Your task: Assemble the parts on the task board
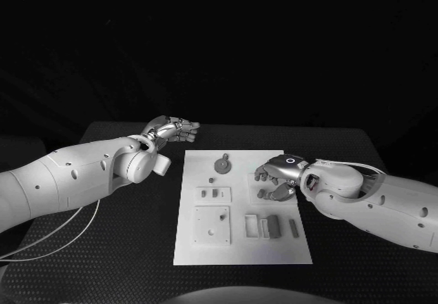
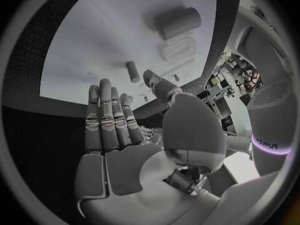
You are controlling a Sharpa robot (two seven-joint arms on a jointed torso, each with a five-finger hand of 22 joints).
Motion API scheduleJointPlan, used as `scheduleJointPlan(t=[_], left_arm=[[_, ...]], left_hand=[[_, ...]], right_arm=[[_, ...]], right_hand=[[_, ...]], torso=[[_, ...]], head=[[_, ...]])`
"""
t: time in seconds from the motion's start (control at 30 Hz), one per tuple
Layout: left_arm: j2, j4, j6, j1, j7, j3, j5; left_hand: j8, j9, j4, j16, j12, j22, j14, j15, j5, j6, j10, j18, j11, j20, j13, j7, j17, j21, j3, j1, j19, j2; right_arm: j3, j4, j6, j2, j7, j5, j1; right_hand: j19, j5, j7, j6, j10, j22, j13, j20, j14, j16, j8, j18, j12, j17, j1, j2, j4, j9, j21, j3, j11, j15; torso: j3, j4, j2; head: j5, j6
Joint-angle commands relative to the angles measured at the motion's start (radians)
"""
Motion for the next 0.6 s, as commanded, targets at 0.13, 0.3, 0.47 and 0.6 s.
scheduleJointPlan(t=[0.13,0.3,0.47,0.6], left_arm=[[0.003,0.000,0.006,0.001,0.013,0.001,0.004],[0.004,-0.001,0.007,0.001,0.013,0.001,0.004],[0.004,-0.002,0.008,0.001,0.012,0.001,0.004],[0.004,-0.003,0.008,0.001,0.012,0.001,0.004]], left_hand=[[0.004,0.001,-0.006,-0.004,0.003,-0.002,-0.002,-0.005,-0.001,-0.003,0.004,0.009,0.000,0.000,-0.001,0.042,0.001,0.003,0.000,0.005,0.007,-0.004],[0.004,0.001,-0.006,-0.004,0.003,-0.002,-0.002,-0.005,-0.001,-0.003,0.004,0.009,0.000,0.000,-0.002,0.042,0.001,0.003,0.000,0.005,0.007,-0.004],[0.004,0.001,-0.006,-0.004,0.002,-0.002,-0.002,-0.005,-0.001,-0.003,0.004,0.008,0.000,0.000,-0.002,0.042,0.002,0.003,0.000,0.005,0.007,-0.004],[0.004,0.001,-0.005,-0.005,0.002,-0.002,-0.002,-0.005,-0.001,-0.003,0.004,0.008,0.000,0.000,-0.002,0.042,0.002,0.003,0.000,0.005,0.007,-0.004]], right_arm=[[-0.004,-0.021,0.012,0.020,0.012,-0.016,-0.013],[-0.008,-0.028,0.018,0.029,0.017,-0.022,-0.022],[-0.008,-0.029,0.021,0.034,0.022,-0.023,-0.028],[-0.009,-0.032,0.021,0.039,0.024,-0.024,-0.033]], right_hand=[[0.029,0.000,0.014,0.044,0.067,0.025,0.019,-0.003,0.034,0.020,0.031,0.021,0.036,0.006,0.034,0.048,-0.017,0.010,0.028,0.010,-0.027,-0.021],[0.042,0.000,0.030,0.104,0.109,0.024,0.029,-0.004,0.052,0.027,0.063,0.026,0.055,0.007,0.046,0.086,-0.038,0.020,0.043,0.011,-0.044,-0.033],[0.061,0.000,0.017,0.138,0.142,0.024,0.037,-0.008,0.077,0.036,0.077,0.028,0.066,0.008,0.045,0.114,-0.058,0.023,0.060,0.010,-0.058,-0.044],[0.073,0.000,0.011,0.153,0.158,0.023,0.041,-0.013,0.091,0.042,0.081,0.028,0.070,0.009,0.039,0.127,-0.064,0.024,0.070,0.010,-0.064,-0.050]], torso=[[-0.0021,0.0005,0.000],[-0.0023,0.0004,0.000],[-0.0021,-0.0003,-0.001],[-0.0016,-0.0007,-0.001]], head=[[0.000,-0.004],[0.000,-0.007],[0.000,-0.009],[-0.001,-0.009]])
